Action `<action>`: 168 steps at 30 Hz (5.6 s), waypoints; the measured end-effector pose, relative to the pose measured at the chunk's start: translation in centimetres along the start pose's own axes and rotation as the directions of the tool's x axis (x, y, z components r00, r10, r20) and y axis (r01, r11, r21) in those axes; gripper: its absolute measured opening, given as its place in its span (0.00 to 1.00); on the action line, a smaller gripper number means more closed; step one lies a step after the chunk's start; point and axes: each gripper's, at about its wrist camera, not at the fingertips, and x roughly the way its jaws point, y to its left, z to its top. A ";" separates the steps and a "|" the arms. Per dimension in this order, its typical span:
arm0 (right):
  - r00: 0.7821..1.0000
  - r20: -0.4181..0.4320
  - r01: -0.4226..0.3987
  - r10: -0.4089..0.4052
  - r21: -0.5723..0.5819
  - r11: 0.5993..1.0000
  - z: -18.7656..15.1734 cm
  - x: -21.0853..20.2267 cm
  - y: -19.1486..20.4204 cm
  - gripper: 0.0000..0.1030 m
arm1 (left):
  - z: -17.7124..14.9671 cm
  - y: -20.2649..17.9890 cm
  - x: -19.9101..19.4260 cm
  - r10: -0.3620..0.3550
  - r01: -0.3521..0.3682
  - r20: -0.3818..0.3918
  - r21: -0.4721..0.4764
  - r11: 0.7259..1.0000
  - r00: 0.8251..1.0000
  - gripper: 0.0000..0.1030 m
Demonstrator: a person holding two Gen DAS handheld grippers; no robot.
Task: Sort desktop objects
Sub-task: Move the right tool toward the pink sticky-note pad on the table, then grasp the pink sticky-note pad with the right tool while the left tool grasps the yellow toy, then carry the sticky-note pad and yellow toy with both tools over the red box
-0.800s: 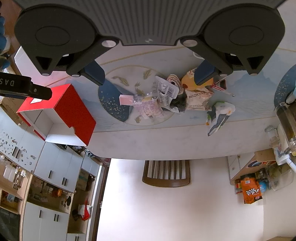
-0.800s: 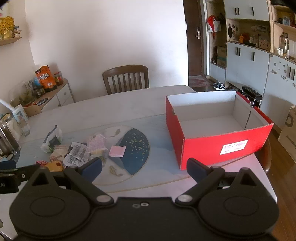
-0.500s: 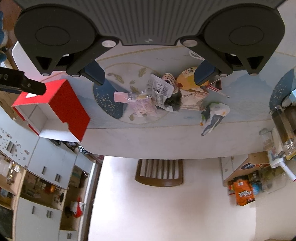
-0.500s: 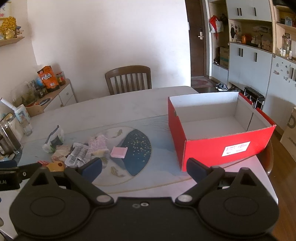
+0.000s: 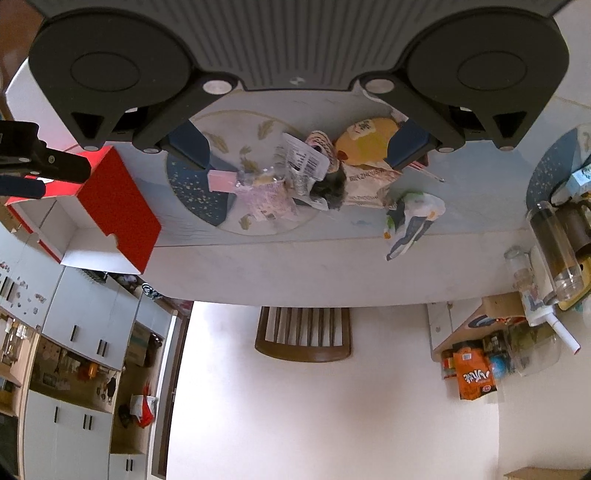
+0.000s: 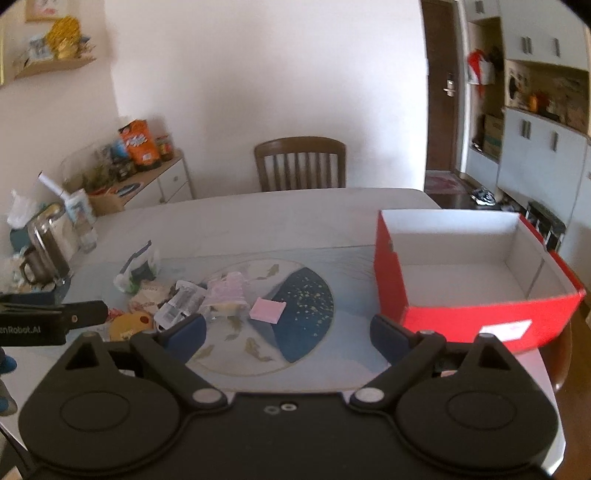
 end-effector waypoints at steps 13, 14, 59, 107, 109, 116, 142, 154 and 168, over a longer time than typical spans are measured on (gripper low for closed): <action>0.997 -0.062 0.035 -0.037 -0.037 0.999 1.2 6.6 2.4 0.89 | -0.8 5.7 5.0 0.027 -0.026 -0.020 0.050 0.998 0.999 1.00; 0.997 -0.065 0.045 -0.047 -0.043 0.998 1.1 7.2 2.6 0.89 | -1.0 6.0 5.4 0.021 -0.019 -0.026 0.057 0.998 0.999 1.00; 0.888 -0.321 0.382 -0.330 0.115 0.917 1.3 24.8 2.1 0.79 | -2.5 7.1 14.0 -0.193 0.258 -0.194 0.413 0.874 0.962 0.82; 0.884 -0.343 0.426 -0.318 0.313 0.849 1.2 15.4 0.4 0.09 | -0.7 3.0 10.5 -0.182 0.228 -0.160 0.347 0.910 0.970 0.43; 0.881 -0.344 0.438 -0.326 0.328 0.837 1.5 14.3 0.3 0.09 | -0.5 2.4 10.0 -0.182 0.224 -0.153 0.335 0.915 0.971 0.43; 0.890 -0.314 0.428 -0.330 0.327 0.843 2.9 10.4 -1.2 0.09 | 0.9 -0.7 8.1 -0.210 0.239 -0.127 0.308 0.921 0.970 0.43; 0.866 -0.253 0.500 -0.432 0.395 0.771 2.8 0.2 -11.4 0.09 | 5.8 -17.3 6.4 -0.385 0.385 -0.088 0.417 0.823 0.919 0.43; 0.821 -0.319 0.570 -0.473 0.457 0.683 -0.7 -2.3 -16.6 0.09 | 7.2 -26.7 9.2 -0.472 0.474 -0.145 0.507 0.719 0.870 0.44; 0.809 -0.412 0.583 -0.419 0.472 0.661 -2.5 -1.3 -20.2 0.09 | 6.5 -33.6 13.0 -0.478 0.520 -0.238 0.571 0.635 0.845 0.44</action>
